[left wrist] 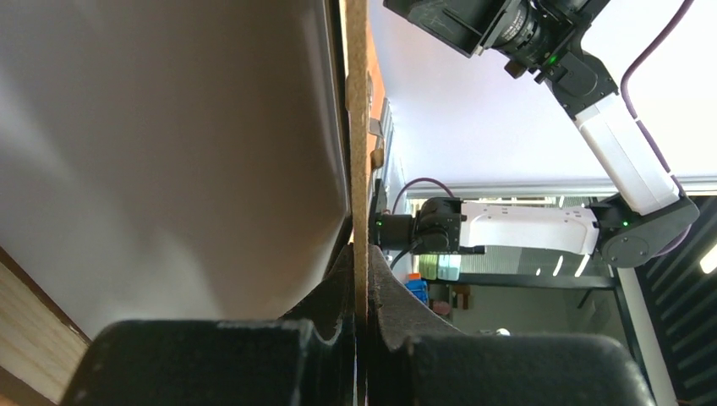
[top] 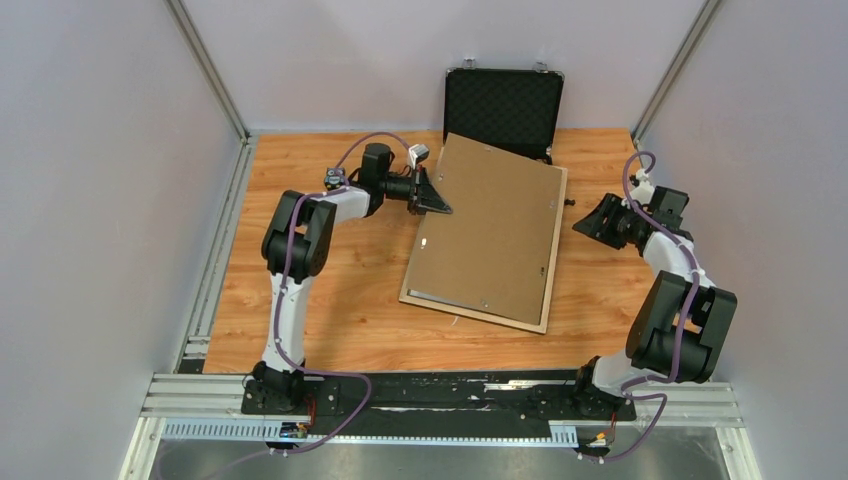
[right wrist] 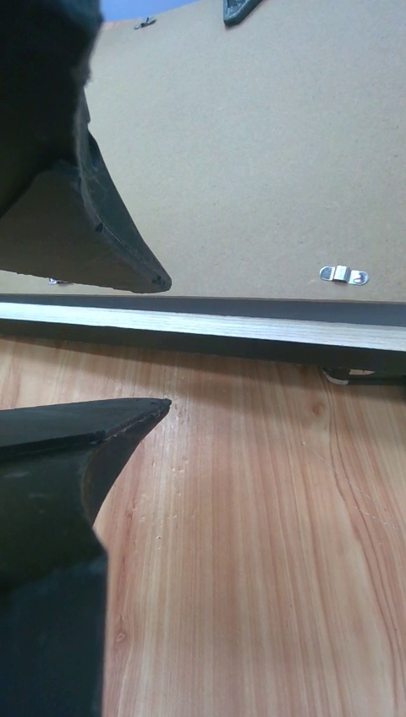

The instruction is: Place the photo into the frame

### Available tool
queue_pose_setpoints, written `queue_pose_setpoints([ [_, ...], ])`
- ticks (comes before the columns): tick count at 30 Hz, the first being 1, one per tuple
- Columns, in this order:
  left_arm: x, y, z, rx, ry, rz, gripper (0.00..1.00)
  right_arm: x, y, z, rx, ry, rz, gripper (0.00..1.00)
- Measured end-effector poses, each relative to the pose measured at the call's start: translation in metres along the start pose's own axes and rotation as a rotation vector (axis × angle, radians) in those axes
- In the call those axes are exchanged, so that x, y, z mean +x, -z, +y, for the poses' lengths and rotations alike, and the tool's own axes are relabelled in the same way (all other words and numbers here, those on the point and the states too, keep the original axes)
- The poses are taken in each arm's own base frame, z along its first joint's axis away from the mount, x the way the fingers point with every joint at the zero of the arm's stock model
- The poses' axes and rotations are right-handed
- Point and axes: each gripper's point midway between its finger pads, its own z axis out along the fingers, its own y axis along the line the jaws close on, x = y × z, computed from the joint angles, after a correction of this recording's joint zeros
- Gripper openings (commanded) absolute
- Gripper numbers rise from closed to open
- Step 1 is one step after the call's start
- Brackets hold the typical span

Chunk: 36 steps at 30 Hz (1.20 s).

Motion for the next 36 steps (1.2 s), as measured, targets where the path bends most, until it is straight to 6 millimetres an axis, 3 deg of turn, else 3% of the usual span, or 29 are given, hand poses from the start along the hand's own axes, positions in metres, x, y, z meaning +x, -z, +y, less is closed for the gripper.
queue_pose_setpoints([
  [25, -0.002, -0.003, 0.012, -0.015, 0.019, -0.002, 0.0, 0.004, -0.002, -0.004, -0.009, -0.021, 0.013, 0.48],
  [36, -0.003, -0.003, 0.018, -0.037, 0.026, 0.004, 0.0, 0.019, -0.014, -0.011, -0.013, -0.055, 0.067, 0.48],
])
